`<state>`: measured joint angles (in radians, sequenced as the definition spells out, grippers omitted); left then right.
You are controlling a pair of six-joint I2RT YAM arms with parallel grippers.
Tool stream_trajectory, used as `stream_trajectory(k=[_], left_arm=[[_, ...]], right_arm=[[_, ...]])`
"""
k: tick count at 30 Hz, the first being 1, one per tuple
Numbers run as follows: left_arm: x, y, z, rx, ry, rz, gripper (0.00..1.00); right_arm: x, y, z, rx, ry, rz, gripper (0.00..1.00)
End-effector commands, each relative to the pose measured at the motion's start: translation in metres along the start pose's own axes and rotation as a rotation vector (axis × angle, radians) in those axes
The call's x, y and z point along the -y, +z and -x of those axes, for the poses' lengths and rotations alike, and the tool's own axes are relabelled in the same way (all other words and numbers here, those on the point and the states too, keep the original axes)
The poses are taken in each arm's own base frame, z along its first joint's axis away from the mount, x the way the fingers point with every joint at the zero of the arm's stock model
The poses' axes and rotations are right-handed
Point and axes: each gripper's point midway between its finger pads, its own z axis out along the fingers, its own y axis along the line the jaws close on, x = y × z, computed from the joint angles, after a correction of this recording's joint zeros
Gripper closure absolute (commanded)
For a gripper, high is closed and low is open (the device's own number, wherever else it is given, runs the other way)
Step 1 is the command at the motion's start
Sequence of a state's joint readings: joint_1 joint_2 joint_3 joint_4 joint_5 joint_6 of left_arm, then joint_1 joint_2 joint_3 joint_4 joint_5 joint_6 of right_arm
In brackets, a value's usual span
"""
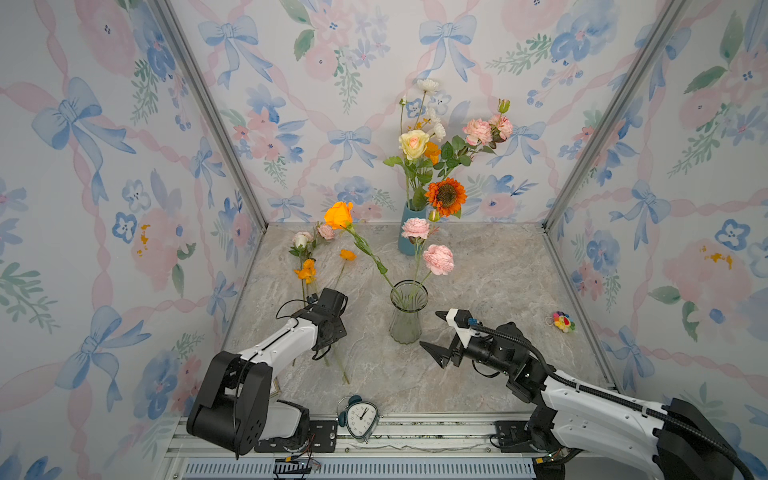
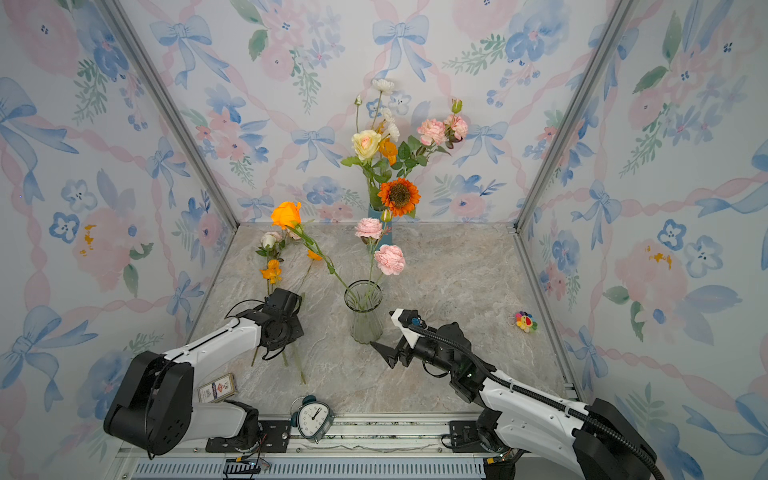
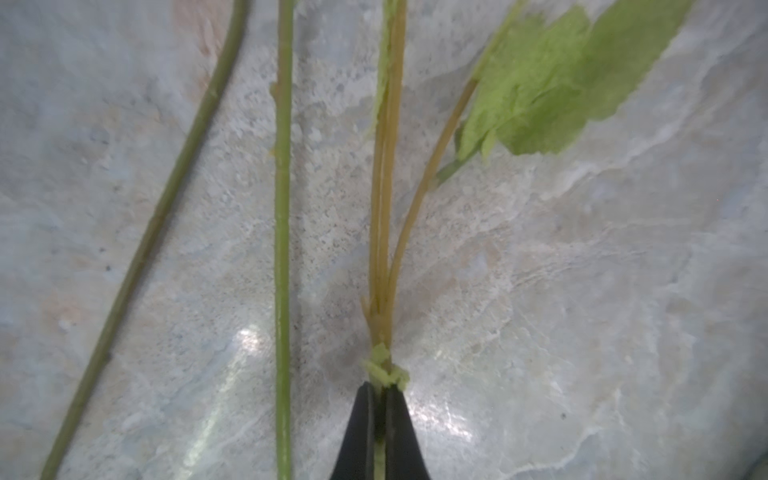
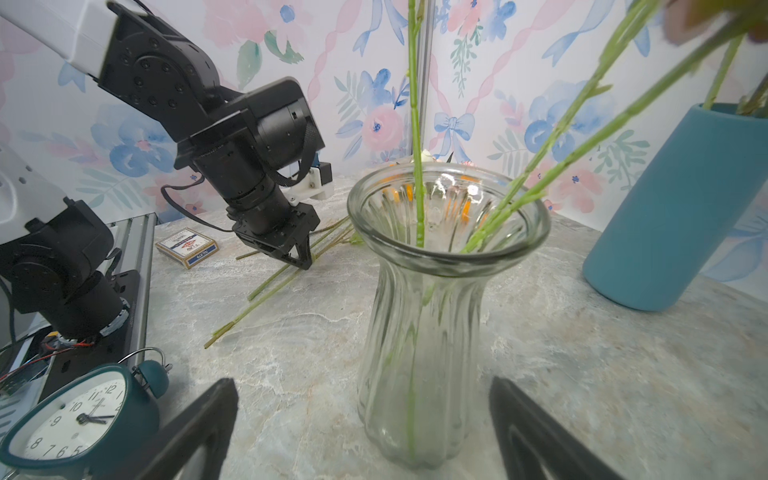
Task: Arrange the flowers into the vase
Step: 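Align the left gripper over the orange poppy stems and close on them, then lift the orange poppies upright with the left gripper and carry toward the vase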
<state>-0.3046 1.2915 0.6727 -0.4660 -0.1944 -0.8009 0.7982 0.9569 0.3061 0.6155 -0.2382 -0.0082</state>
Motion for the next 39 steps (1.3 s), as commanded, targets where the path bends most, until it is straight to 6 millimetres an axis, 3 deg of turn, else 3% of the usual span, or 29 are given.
stream_trajectory(k=[1, 5, 9, 13, 21, 26, 32, 35, 39], left_arm=[[0.018, -0.041, 0.042, 0.149, -0.006, -0.095, 1.0], [0.017, -0.079, 0.068, 0.296, -0.033, -0.137, 1.0], [-0.009, -0.109, 0.087, 0.449, -0.056, -0.095, 1.0], [-0.026, -0.156, 0.114, 0.632, -0.063, -0.062, 1.0], [-0.004, -0.28, 0.159, 1.006, -0.036, -0.31, 1.0], [0.034, -0.358, 0.16, 1.176, 0.084, -0.592, 1.0], [0.079, -0.423, 0.137, 1.364, 0.251, -0.882, 1.0], [0.109, -0.437, 0.119, 1.385, 0.342, -1.021, 1.0], [0.169, -0.435, 0.088, 1.343, 0.53, -1.157, 1.0]], right_arm=[[0.006, -0.004, 0.003, 0.011, -0.01, -0.024, 0.03], [0.007, -0.006, 0.004, 0.016, -0.011, -0.032, 0.03], [0.008, -0.008, 0.008, 0.031, -0.008, -0.036, 0.03], [0.015, -0.015, 0.011, 0.072, 0.021, -0.054, 0.03], [0.027, -0.024, 0.018, 0.12, 0.074, -0.068, 0.03], [0.025, -0.03, 0.024, 0.135, 0.062, -0.066, 0.03], [0.02, -0.029, 0.025, 0.138, 0.058, -0.027, 0.03], [0.017, -0.027, 0.024, 0.132, 0.059, -0.002, 0.03], [0.017, -0.024, 0.021, 0.119, 0.065, 0.002, 0.03]])
